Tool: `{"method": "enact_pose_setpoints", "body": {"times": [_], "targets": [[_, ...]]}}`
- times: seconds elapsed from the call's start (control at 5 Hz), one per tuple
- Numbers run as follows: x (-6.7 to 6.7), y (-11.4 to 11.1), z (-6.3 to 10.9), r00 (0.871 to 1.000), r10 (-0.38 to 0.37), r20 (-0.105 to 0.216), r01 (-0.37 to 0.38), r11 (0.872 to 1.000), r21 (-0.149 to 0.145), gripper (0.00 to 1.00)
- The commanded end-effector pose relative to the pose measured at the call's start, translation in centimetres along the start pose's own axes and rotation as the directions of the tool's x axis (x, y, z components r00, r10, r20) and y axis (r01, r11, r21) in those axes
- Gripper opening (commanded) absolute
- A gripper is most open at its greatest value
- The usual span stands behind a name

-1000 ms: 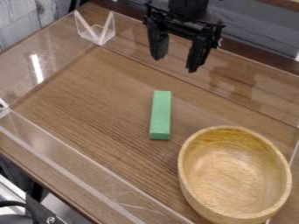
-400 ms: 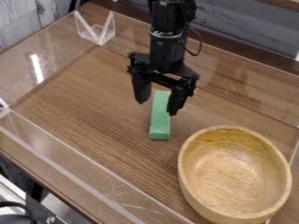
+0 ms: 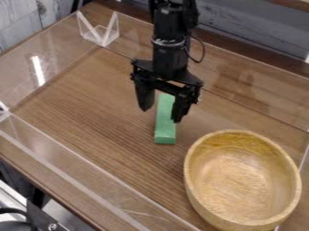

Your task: Put the green block in the brown bowl

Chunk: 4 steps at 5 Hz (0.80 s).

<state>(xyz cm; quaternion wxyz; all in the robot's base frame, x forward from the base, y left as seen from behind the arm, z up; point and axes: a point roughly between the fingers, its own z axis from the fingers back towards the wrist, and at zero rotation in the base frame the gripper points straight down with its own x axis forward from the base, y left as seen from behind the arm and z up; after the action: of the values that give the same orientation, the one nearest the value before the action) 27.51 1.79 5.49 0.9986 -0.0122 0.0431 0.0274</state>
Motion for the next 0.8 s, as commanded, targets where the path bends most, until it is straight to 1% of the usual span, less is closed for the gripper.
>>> {"method": "enact_pose_setpoints", "body": {"times": [0.0,0.6], "targets": [[0.6,0.5,0.4,0.999,0.009,0.038,-0.009,1.0,-0.007,1.0],[1.3,0.8,-1.1,0.999,0.016,0.051,-0.015,1.0,-0.018,1.0]]}}
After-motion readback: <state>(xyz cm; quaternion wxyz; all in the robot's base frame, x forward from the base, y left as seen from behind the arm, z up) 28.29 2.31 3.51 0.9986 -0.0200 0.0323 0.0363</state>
